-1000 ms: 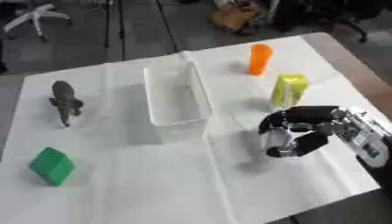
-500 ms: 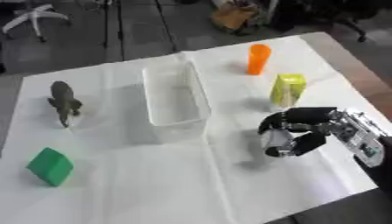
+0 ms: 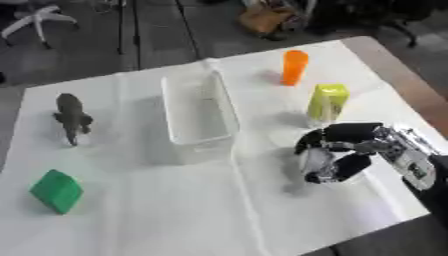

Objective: Pick up objects on the table and place them in the box.

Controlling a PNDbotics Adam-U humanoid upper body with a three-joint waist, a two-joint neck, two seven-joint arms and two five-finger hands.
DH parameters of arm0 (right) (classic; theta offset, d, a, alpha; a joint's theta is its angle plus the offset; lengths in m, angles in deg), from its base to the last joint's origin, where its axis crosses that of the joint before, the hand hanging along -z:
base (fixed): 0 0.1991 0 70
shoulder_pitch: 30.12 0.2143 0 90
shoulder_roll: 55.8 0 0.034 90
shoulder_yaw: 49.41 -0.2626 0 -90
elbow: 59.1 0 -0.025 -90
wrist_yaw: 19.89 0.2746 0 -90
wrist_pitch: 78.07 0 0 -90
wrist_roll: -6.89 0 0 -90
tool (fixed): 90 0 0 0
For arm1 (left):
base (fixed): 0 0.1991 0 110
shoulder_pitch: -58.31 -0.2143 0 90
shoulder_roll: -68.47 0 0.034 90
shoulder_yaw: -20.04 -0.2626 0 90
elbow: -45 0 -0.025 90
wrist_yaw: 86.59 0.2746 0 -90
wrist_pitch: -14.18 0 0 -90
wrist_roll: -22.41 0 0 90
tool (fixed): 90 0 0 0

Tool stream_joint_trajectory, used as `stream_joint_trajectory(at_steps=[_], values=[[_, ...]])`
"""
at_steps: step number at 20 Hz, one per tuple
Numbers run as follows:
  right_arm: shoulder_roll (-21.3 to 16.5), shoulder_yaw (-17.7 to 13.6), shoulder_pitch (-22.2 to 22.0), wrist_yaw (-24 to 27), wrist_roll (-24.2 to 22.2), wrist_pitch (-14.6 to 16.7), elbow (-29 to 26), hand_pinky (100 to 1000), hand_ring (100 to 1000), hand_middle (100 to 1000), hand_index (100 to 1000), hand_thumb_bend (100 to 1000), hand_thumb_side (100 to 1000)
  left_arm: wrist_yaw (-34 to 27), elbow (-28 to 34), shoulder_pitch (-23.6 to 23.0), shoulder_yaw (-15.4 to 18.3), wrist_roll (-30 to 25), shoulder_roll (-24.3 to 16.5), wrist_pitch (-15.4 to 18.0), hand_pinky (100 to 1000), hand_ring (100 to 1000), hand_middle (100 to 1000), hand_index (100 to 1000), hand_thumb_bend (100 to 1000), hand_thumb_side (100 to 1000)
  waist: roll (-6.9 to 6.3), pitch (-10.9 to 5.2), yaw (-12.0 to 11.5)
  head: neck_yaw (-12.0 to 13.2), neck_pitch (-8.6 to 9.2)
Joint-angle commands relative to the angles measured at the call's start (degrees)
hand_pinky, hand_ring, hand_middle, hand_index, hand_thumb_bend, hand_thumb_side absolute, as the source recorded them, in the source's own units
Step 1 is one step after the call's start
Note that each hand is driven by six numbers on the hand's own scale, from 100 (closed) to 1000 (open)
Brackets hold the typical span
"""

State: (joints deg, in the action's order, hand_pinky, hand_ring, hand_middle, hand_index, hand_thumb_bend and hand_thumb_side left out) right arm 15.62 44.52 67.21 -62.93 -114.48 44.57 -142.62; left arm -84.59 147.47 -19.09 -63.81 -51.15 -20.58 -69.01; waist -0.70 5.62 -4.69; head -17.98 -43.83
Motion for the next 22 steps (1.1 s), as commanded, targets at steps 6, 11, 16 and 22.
stream_joint_trajectory(at_steps=[6, 11, 16, 22], values=[[-0.91, -0.06, 0.92, -1.1, -12.28, 13.16, -0.06, 465, 657, 855, 889, 414, 522, -0.09, 0.92, 0.49, 0.1, -0.21, -0.6, -0.01, 614, 669, 624, 743, 336, 1000, 0.01, -0.58, -0.05, -0.47, -0.28], [-0.92, -0.12, 0.58, -1.28, -11.54, 13.08, -0.31, 417, 609, 837, 879, 371, 410, -0.06, 0.92, 0.48, 0.11, -0.25, -0.6, -0.06, 614, 669, 624, 743, 330, 1000, 0.02, -0.57, -0.05, -0.51, -0.28], [-0.98, -0.26, 0.35, -1.4, -10.35, 12.72, -0.7, 380, 571, 812, 864, 280, 281, -0.02, 0.94, 0.53, 0.11, -0.28, -0.61, -0.09, 615, 669, 624, 743, 325, 1000, 0.01, -0.59, -0.03, -0.55, -0.28], [-0.95, -0.49, 0.31, -1.55, -9.04, 12.5, -0.94, 370, 562, 801, 858, 243, 278, -0.02, 0.92, 0.55, 0.11, -0.29, -0.58, -0.12, 615, 669, 624, 743, 321, 1000, 0.01, -0.62, 0.0, -0.67, -0.28]])
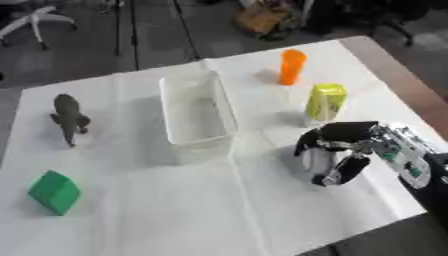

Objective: Pick up objects on the table and place them in the box.

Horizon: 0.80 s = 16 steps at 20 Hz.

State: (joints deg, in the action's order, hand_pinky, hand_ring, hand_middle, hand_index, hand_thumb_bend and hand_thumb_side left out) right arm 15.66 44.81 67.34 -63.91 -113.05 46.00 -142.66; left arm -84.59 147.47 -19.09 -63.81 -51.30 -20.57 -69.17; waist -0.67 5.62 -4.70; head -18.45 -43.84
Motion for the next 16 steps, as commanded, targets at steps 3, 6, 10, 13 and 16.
stream_joint_trajectory(at_steps=[3, 6, 10, 13, 16], values=[[-0.8, -1.04, 0.52, 0.64, -9.54, 11.24, -1.26, 333, 536, 791, 853, 162, 234, -0.02, 0.93, 0.56, 0.11, -0.14, -0.59, 0.04, 615, 669, 625, 743, 318, 1000, -0.05, -0.64, 0.04, -0.19, -0.28], [-1.0, -1.38, 1.99, 5.7, -8.18, 11.77, -3.32, 326, 528, 789, 846, 134, 214, -0.01, 0.9, 0.55, 0.09, -0.17, -0.61, 0.01, 615, 669, 625, 743, 318, 1000, -0.09, -0.71, 0.15, -0.25, -0.28], [-1.71, -1.84, 3.84, 11.66, -8.14, 11.49, -6.79, 320, 524, 789, 848, 125, 198, 0.0, 0.86, 0.5, 0.09, -0.16, -0.61, -0.01, 615, 669, 625, 743, 317, 1000, -0.12, -0.78, 0.21, -0.31, -0.28], [-2.14, -1.81, 5.51, 14.81, -8.42, 11.31, -8.92, 316, 522, 792, 841, 110, 185, 0.01, 0.85, 0.48, 0.06, -0.19, -0.64, -0.02, 615, 670, 625, 744, 317, 1000, -0.14, -0.84, 0.11, -0.44, -0.28], [-2.55, -1.23, 8.2, 18.04, -8.59, 11.22, -10.51, 317, 522, 794, 843, 111, 183, -0.01, 0.82, 0.44, 0.03, -0.22, -0.67, -0.04, 615, 670, 625, 744, 317, 1000, -0.14, -0.89, 0.06, -0.44, -0.28]])
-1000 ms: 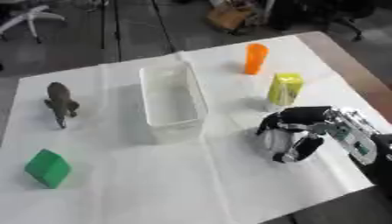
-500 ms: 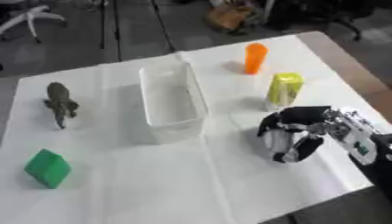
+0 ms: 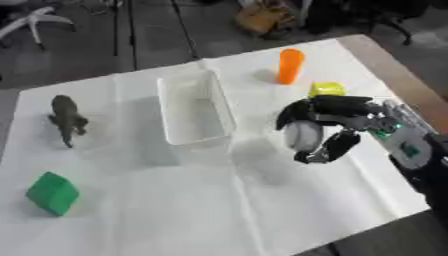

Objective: Pick up objects on the table and place them in the box.

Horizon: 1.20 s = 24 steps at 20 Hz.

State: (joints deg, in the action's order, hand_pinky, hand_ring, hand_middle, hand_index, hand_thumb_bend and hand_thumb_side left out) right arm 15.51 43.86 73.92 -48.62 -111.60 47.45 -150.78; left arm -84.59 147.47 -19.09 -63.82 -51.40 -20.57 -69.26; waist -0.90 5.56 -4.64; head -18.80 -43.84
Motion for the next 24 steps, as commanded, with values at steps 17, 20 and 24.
stream_joint_trajectory(at_steps=[17, 20, 24], values=[[2.16, 7.04, 23.03, 7.22, -5.41, 15.68, 15.6, 329, 516, 811, 854, 158, 145, -0.29, 0.7, 0.66, -0.67, -0.86, -0.36, 0.05, 616, 671, 627, 744, 316, 1000, -0.42, -1.06, -0.84, -1.15, -0.28], [3.88, 7.92, 25.99, 5.32, -4.03, 16.36, 19.55, 332, 517, 812, 854, 164, 143, -0.38, 0.69, 0.78, -0.83, -1.05, -0.23, 0.06, 616, 671, 627, 744, 316, 1000, -0.53, -1.02, -1.15, -1.53, -0.28], [6.31, 8.8, 28.78, 2.54, -2.79, 16.44, 23.05, 360, 523, 820, 860, 187, 147, -0.52, 0.7, 0.85, -1.01, -1.23, 0.01, 0.11, 616, 671, 627, 744, 316, 1000, -0.67, -1.08, -1.72, -2.08, -0.28]])
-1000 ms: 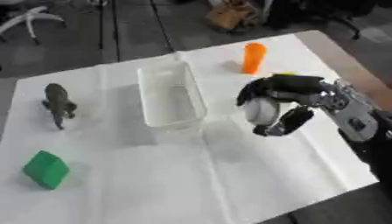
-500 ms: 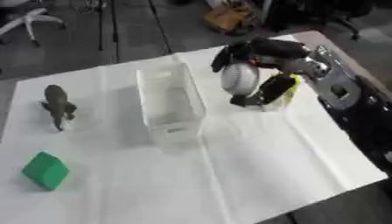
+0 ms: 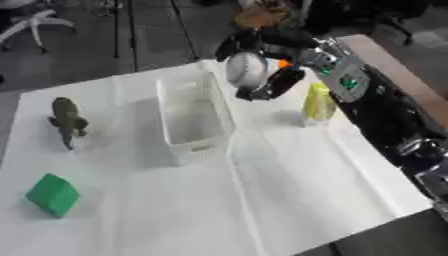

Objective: Pick up objects on the table and place them in the box.

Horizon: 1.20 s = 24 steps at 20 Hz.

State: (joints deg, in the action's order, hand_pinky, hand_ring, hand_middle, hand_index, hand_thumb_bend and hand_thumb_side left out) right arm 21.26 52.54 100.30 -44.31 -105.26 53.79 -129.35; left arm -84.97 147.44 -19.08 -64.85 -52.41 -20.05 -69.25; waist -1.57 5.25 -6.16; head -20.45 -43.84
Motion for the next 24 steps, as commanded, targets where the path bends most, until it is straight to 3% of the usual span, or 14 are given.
stream_joint_trajectory(at_steps=[1, 5, 8, 11, 12, 13, 14, 17, 18, 21, 22, 24], values=[[1.42, 0.39, 3.25, -2.61, -8.99, 10.11, 2.61, 360, 523, 820, 860, 187, 147, -0.18, 0.73, 0.88, -0.05, -0.28, -0.47, 0.11, 616, 671, 627, 744, 316, 1000, -0.02, -0.78, -0.32, -0.56, -0.28], [3.91, 1.38, 5.37, -5.53, -7.66, 10.11, 4.53, 385, 542, 839, 870, 213, 154, -0.3, 0.68, 0.98, -0.28, -0.54, -0.34, 0.12, 616, 672, 627, 745, 315, 1000, -0.06, -0.91, -0.72, -0.94, -0.28], [4.97, 2.06, 5.99, -7.67, -6.03, 10.11, 4.57, 475, 601, 872, 881, 264, 178, -0.34, 0.68, 1.03, -0.36, -0.66, -0.28, 0.14, 616, 672, 628, 745, 315, 1000, -0.08, -0.98, -0.91, -1.05, -0.28], [5.47, 2.89, 6.23, -10.03, -4.5, 10.11, 3.8, 475, 601, 872, 881, 264, 178, -0.36, 0.71, 1.06, -0.38, -0.7, -0.27, 0.16, 616, 672, 628, 745, 315, 1000, -0.1, -0.99, -1.03, -1.07, -0.28], [5.58, 3.47, 6.24, -11.08, -4.4, 10.11, 3.43, 656, 746, 926, 927, 417, 235, -0.37, 0.71, 1.05, -0.4, -0.71, -0.26, 0.16, 616, 672, 628, 745, 313, 1000, -0.08, -1.01, -1.11, -1.12, -0.28], [5.72, 4.11, 6.18, -12.37, -4.58, 10.11, 2.9, 656, 746, 926, 927, 372, 248, -0.38, 0.71, 1.04, -0.41, -0.72, -0.26, 0.15, 616, 672, 628, 745, 315, 1000, -0.07, -1.02, -1.15, -1.13, -0.28], [5.84, 4.45, 6.09, -13.38, -4.58, 10.11, 2.5, 717, 787, 946, 936, 415, 256, -0.39, 0.71, 1.04, -0.42, -0.72, -0.26, 0.15, 616, 672, 628, 745, 315, 1000, -0.07, -1.02, -1.16, -1.12, -0.28], [6.03, 5.07, 5.83, -15.73, -4.27, 10.11, 1.85, 749, 813, 957, 940, 437, 295, -0.4, 0.72, 1.05, -0.46, -0.75, -0.23, 0.16, 616, 672, 628, 745, 316, 1000, -0.04, -1.05, -1.16, -1.16, -0.28], [6.1, 5.11, 5.81, -16.21, -3.87, 10.11, 1.69, 762, 828, 965, 941, 457, 445, -0.4, 0.71, 1.04, -0.47, -0.76, -0.21, 0.15, 617, 672, 628, 745, 315, 1000, -0.03, -1.06, -1.17, -1.18, -0.28], [6.18, 5.26, 5.71, -17.43, -2.21, 10.11, 1.34, 760, 826, 965, 942, 475, 525, -0.39, 0.7, 1.04, -0.49, -0.78, -0.21, 0.14, 616, 672, 628, 745, 315, 1000, -0.02, -1.07, -1.19, -1.21, -0.28], [6.18, 5.29, 5.67, -17.77, -1.63, 10.11, 1.33, 757, 826, 965, 946, 401, 606, -0.38, 0.7, 1.05, -0.49, -0.78, -0.22, 0.14, 616, 672, 628, 745, 315, 1000, -0.02, -1.07, -1.19, -1.22, -0.28], [6.18, 5.01, 5.57, -18.25, -0.1, 10.11, 1.45, 752, 822, 958, 947, 408, 702, -0.37, 0.7, 1.03, -0.46, -0.75, -0.22, 0.14, 616, 673, 628, 745, 316, 1000, -0.02, -1.09, -1.16, -1.25, -0.28]])
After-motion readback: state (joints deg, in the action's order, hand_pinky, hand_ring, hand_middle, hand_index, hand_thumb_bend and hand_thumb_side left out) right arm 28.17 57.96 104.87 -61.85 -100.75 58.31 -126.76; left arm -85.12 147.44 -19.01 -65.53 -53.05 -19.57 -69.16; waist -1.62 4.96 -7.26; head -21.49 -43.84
